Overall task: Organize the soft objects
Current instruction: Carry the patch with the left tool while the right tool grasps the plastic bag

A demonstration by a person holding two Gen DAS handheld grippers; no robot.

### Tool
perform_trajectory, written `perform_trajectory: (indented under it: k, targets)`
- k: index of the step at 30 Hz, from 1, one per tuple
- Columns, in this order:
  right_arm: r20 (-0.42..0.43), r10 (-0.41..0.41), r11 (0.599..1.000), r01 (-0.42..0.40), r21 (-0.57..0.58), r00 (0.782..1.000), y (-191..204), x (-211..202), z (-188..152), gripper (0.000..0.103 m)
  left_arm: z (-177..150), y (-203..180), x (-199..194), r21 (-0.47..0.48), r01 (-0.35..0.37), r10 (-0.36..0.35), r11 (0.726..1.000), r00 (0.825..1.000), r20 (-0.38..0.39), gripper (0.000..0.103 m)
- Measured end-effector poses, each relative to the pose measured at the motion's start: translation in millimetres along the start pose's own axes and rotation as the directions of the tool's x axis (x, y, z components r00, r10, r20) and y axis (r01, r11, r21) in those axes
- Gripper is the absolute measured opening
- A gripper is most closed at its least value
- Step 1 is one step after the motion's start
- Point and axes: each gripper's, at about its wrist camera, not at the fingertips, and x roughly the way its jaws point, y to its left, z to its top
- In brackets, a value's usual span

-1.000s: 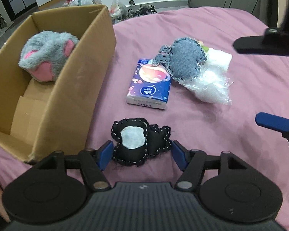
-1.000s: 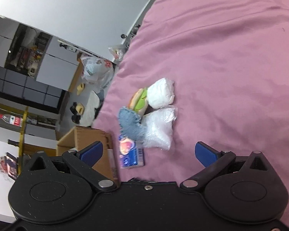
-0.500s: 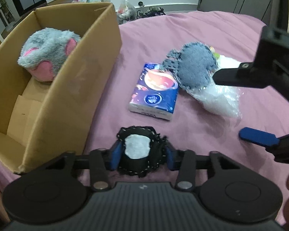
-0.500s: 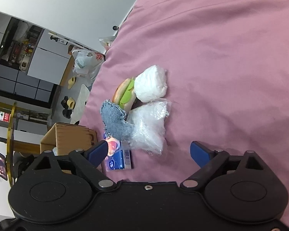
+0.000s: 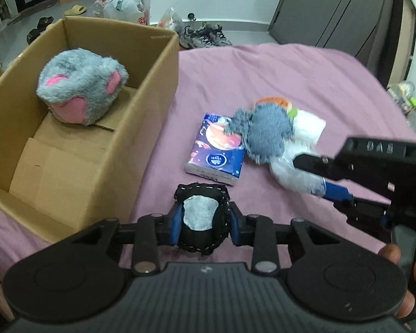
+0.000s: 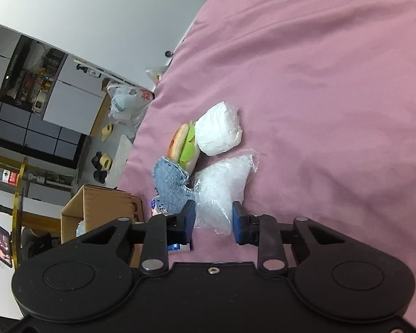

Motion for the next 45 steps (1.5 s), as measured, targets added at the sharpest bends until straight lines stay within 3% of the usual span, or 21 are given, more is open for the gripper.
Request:
perform_trajectory:
  k: [4,13,22,40,45]
  targets:
    - [0.037,-0.040,0.999,0.041,-0.018,0.999,7,-15,-9,0.025,7,14,-17,-0.014,0.050,-0.050,0.999,0.999,0.019,0.033]
    - [0.131,-0.048,0.999,0.048,0.005,0.990,30,-58,-33,0.024,19,41,-58,-0.011,0.137,-0.136,0.991,0.988,0.068,0.033]
    - [0.207,-0.052,0.997,0.061,-0.037,0.977,64,-83,-53,0.023,27,67,-93,-0.009,0.238,-0.236,0.971,0.966,0.104,0.033]
    - [0.251,-0.055,0.993,0.080,-0.091,0.966,116,-75,-65,0.023,55,131,-108,-0.086,0.299,-0.282,0.950,0.945,0.168,0.033]
    - [0.254,-0.039,0.993,0.066,-0.097,0.967,127,-68,-66,0.024,66,140,-102,-0.079,0.285,-0.268,0.955,0.947,0.180,0.033]
